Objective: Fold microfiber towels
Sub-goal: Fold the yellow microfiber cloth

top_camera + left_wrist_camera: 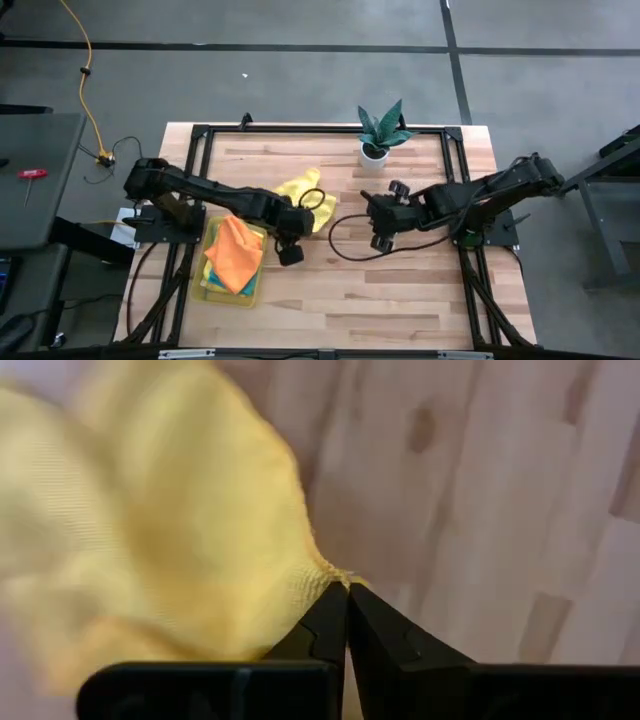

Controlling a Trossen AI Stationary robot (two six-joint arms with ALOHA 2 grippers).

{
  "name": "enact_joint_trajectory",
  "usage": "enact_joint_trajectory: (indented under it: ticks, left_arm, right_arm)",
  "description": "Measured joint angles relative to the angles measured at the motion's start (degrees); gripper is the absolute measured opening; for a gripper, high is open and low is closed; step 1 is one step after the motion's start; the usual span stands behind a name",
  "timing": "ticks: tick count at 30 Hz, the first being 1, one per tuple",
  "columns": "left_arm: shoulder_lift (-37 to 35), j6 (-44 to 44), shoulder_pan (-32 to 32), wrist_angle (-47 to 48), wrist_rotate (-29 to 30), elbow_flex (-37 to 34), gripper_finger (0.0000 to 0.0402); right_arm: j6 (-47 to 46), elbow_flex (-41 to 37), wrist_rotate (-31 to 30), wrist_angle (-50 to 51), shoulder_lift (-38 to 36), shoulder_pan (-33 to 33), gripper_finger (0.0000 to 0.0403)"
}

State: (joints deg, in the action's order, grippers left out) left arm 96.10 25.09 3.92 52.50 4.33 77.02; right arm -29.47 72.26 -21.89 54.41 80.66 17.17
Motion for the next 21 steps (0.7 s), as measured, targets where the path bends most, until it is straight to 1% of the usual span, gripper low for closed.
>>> enact_joint_trajectory:
  ticks: [3,7,9,12,14,17,21]
  left_arm:
    - [-1.4,-0.4,-0.5,4.7,4.2,3.0,0.0]
    - [-3.2,-0.3,-2.0,10.5,7.9,4.2,0.0]
    - [-4.8,0.2,-2.8,13.1,10.1,4.2,0.0]
    - [-7.3,1.5,-4.5,14.8,12.8,4.2,0.0]
    - [-9.5,1.7,-5.9,14.7,12.8,4.2,0.0]
    - [-12.9,3.3,-8.3,13.9,12.5,4.2,0.0]
    - [-15.5,4.1,-11.1,12.9,11.2,6.0,0.0]
  right_arm:
    - [1.1,-8.3,3.3,-9.8,-0.7,0.2,0.0161]
    - [1.2,-18.3,5.4,-25.2,-0.5,0.3,0.0161]
    - [0.9,-22.4,6.2,-33.5,-0.3,-0.2,0.0161]
    - [-1.8,-26.9,6.5,-42.8,-0.3,-1.1,0.0161]
    - [-3.6,-29.1,6.5,-47.3,-0.3,-1.5,0.0161]
    - [-5.2,-31.1,6.4,-51.1,-0.3,-1.6,0.0161]
    - [-5.4,-32.1,6.5,-52.4,-0.3,-1.4,0.0161]
